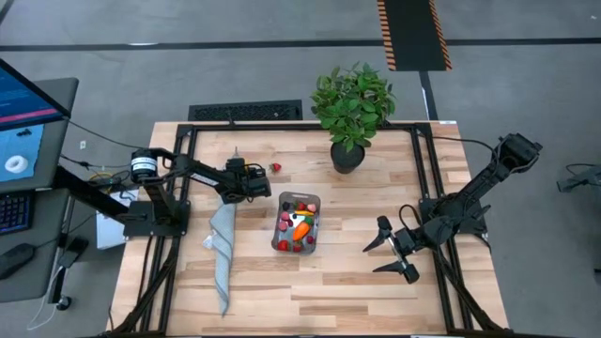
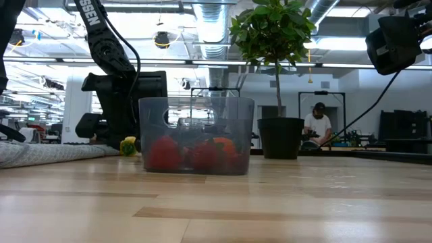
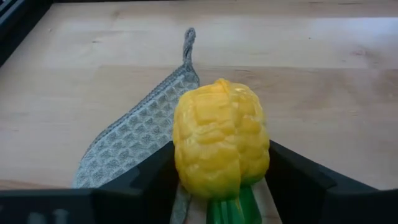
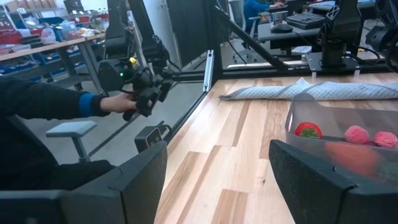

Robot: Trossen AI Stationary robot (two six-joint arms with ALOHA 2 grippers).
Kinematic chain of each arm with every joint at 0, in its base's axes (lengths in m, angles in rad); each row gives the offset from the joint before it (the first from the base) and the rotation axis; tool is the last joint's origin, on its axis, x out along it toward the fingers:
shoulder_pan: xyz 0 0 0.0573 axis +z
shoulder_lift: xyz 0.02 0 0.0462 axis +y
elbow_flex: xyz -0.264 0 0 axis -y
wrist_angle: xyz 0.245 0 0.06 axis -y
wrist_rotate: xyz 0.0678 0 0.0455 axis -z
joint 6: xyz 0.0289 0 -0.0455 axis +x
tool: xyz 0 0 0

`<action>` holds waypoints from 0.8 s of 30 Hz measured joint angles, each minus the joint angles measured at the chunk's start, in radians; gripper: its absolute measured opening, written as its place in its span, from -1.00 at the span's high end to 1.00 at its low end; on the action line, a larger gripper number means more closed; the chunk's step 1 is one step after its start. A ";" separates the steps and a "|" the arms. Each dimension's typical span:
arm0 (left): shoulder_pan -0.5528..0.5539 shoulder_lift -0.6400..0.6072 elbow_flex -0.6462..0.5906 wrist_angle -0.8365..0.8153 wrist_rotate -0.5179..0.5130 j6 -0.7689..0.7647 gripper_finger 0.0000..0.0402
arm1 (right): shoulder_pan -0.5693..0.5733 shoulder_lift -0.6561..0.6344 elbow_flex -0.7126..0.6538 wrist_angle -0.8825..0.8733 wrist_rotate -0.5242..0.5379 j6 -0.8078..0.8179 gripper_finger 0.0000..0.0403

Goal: Pick and placing Produce into tupperware
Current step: Put the pineapple into the bin

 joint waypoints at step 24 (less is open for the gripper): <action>-0.016 -0.001 0.178 -0.017 0.047 0.397 -0.02 | 0.002 0.000 0.000 -0.008 0.000 0.016 -0.52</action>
